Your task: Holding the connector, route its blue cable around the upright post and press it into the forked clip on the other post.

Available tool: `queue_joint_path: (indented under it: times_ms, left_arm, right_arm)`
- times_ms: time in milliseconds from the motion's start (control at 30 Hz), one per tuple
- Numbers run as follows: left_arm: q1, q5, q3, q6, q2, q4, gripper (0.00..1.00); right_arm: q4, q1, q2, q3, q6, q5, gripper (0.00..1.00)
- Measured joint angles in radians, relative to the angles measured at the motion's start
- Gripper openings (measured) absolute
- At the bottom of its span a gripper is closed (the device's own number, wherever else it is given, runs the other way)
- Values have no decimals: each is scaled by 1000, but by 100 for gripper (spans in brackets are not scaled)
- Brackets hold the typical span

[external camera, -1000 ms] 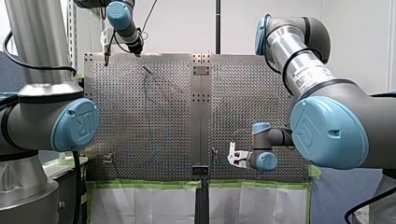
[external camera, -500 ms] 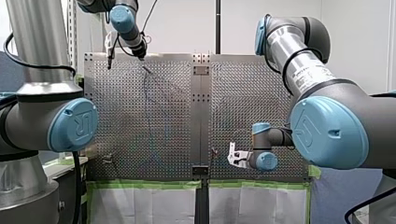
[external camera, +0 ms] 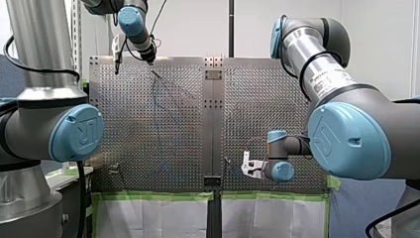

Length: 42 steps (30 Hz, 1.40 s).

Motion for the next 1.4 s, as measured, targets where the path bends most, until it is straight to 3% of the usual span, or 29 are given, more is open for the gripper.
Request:
queue_joint_path:
  times_ms: [367,633,1033,1400]
  left_arm:
    - [-7,-86,0,17,0,-24,100]
    - [-21,-159,0,50,0,-77,100]
    - [-33,-267,0,57,1,-86,100]
    - [-38,-286,-1,51,0,-86,100]
  right_arm:
    - [0,0,0,0,0,0,0]
    - [-1,0,0,0,0,0,0]
    - [1,0,0,0,-1,0,0]
    - [4,0,0,0,-2,0,0]
